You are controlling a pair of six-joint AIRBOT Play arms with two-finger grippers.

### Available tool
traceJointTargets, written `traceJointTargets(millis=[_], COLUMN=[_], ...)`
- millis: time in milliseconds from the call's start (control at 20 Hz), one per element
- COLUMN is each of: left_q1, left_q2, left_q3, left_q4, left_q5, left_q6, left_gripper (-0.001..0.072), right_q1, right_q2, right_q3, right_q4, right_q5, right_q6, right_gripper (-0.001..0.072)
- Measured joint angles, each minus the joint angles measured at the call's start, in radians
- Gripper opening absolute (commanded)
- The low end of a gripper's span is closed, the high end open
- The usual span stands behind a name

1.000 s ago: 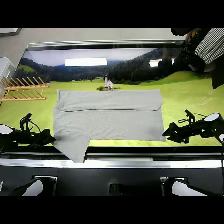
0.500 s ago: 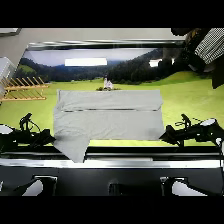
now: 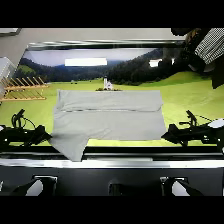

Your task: Fold the clothes and pants, and hang the long-sleeved shirts on hangers.

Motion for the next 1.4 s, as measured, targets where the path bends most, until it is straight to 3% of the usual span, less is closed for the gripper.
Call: traceJointTargets(millis=[200, 450, 900, 1400], left_q1=[0.000, -0.031, -0.173, -0.259], left_q2=[0.159, 0.167, -0.252, -0.705], left_q3=[0.011, 0.061, 0.396, 0.831], left_q4=[0.004, -0.070, -0.119, -0.124], left_q5=[-0.059, -0.015, 0.188, 0.224], left_q6=[-0.109, -0.130, -0.115, -0.132], left_gripper=[0.0016, 0.0016, 0.0016, 0.0017], right_q1=[0.000, 0.000, 0.116, 0.193], right_q2=[0.181, 0.208, -0.203, -0.501], right_q3=[0.003, 0.070, 0.384, 0.690], right_q4=[-0.084, -0.068, -0.029, -0.085], right_q5=[0.083, 0.053, -0.182, -0.334], right_q6=[0.112, 0.151, 0.093, 0.151], right_gripper=[0.0031, 0.0031, 0.0031, 0.0032])
